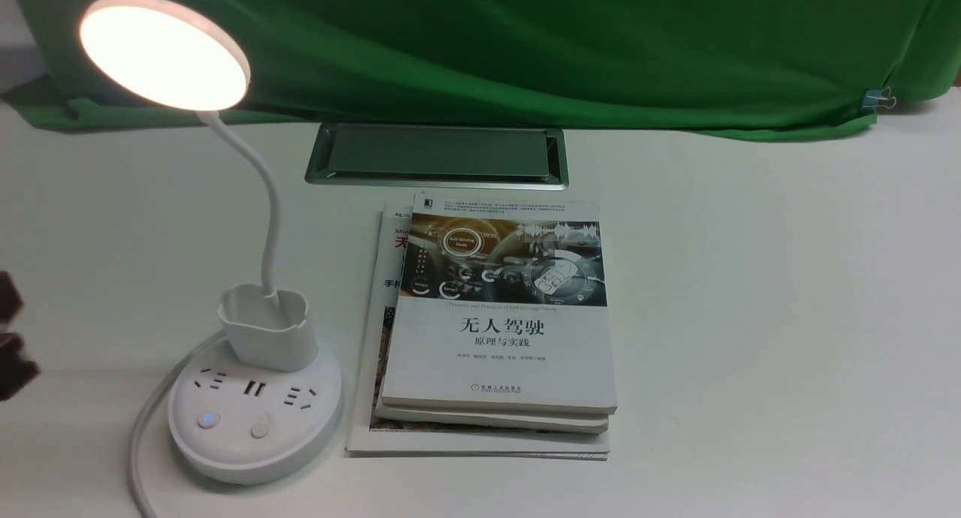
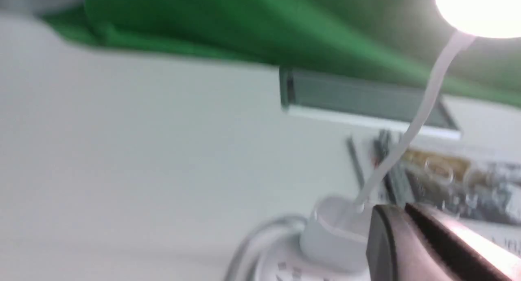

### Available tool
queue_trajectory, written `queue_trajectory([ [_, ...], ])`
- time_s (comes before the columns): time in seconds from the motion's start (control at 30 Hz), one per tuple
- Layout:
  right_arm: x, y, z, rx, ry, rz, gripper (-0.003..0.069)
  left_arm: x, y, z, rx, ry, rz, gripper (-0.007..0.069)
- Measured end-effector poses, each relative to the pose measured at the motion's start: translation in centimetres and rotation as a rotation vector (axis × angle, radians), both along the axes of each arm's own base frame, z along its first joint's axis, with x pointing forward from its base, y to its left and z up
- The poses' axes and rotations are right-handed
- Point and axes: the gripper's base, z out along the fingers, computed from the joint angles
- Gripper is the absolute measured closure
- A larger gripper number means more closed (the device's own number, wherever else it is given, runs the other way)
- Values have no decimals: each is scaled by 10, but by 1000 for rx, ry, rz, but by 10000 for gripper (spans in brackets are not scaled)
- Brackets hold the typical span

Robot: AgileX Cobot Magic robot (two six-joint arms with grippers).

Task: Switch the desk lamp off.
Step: Use the left arm to press the button switch on the lamp holder

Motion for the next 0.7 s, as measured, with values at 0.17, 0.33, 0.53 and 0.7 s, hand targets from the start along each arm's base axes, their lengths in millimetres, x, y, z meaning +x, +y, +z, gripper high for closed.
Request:
queue_trajectory([
  [0.17,0,0,0,0,0,0,622,18,-4,-10,-91,54,4,605],
  [0.33,0,0,0,0,0,0,622,40,-9,-39,-33,286,-60,605],
  [0.53,0,0,0,0,0,0,622,70,-22,-61,44,624,-205,605],
  [0.7,0,0,0,0,0,0,622,90,-45,-65,207,732,-283,605],
])
